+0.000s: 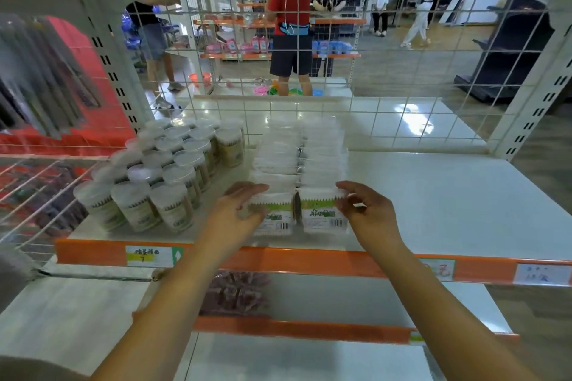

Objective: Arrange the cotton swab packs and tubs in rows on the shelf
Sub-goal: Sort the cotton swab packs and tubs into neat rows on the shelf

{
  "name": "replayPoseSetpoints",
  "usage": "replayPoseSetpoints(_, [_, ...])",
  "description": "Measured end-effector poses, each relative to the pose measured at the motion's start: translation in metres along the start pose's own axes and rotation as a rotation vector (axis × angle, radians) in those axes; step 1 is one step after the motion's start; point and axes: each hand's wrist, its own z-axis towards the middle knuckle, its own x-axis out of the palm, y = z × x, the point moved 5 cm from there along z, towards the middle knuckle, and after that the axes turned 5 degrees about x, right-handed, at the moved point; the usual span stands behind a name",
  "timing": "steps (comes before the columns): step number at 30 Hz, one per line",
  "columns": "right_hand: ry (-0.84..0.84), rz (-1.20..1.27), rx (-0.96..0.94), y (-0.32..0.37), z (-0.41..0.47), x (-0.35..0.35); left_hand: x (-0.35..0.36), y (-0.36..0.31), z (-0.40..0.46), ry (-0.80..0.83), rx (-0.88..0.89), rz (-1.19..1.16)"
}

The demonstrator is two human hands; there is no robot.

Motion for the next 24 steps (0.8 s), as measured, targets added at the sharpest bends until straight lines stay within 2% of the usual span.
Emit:
replayPoseSetpoints(2, [-0.041,-0.083,-0.092,-0.002,-0.002,0.002,0.010,0.006,-0.001,0.028,0.001,0.045])
replayPoseSetpoints(5, [-0.087,-0.199,-0.202,-0.005,-0.002,0.008,0.015,0.012,0.001,-0.022,0.057,0.091])
replayPoseSetpoints(17, [-0.092,-0.214,-0.110,-0.017,-0.006,0.012,0.017,0.014,0.001,-0.173,0.145,0.067])
replayPoseSetpoints(21, [-0.049,-0.091,0.007,-0.019,-0.010,0.011,0.017,0.019,-0.005,-0.184,-0.012,-0.036])
replayPoseSetpoints(24, [0.012,0.123,0.190,-0.029,-0.010,0.016,0.025,0.027,-0.008,-0.149,-0.179,-0.345])
